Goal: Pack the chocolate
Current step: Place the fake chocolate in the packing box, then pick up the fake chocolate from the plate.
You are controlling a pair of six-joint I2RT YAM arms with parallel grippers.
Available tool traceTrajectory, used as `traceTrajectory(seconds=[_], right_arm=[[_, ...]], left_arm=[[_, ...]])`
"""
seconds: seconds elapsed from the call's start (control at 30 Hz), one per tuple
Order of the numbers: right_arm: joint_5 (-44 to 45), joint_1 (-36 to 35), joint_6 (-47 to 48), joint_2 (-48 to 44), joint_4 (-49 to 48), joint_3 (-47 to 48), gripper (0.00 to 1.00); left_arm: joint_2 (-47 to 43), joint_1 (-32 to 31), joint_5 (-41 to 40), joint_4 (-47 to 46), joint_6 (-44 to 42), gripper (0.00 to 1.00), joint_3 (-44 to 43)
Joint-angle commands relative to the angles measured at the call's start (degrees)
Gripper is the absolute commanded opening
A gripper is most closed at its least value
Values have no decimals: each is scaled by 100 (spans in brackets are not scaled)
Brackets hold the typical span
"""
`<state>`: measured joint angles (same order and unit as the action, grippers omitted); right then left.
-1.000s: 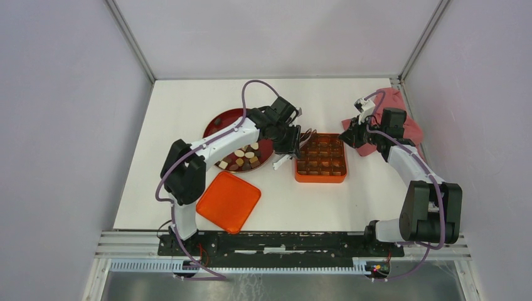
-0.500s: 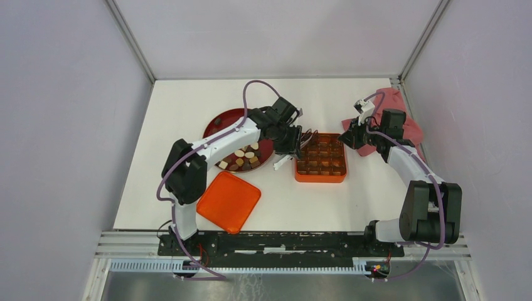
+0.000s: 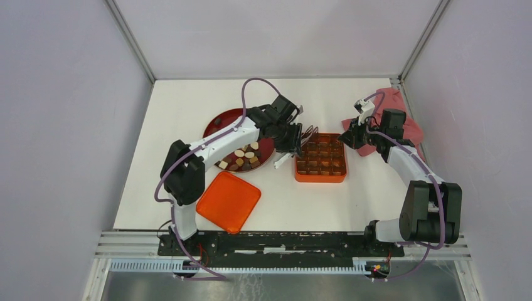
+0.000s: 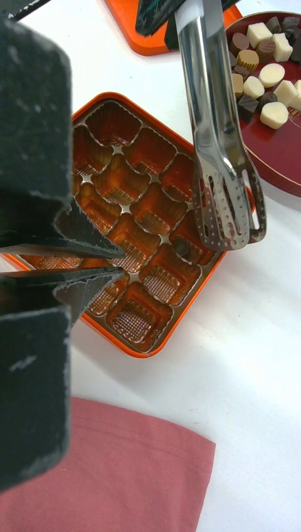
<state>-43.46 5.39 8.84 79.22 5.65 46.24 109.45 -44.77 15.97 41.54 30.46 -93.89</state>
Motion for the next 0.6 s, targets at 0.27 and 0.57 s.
traceTrajectory(seconds=[0.27, 0.57], right_arm=[[-135, 33, 65, -191, -126, 52, 14], [-240, 33, 101, -233, -75, 87, 15]], left_arm=[[-1537, 482, -604, 557, -30, 36, 527], [-2138, 986, -1344, 1612, -435, 37, 1354]])
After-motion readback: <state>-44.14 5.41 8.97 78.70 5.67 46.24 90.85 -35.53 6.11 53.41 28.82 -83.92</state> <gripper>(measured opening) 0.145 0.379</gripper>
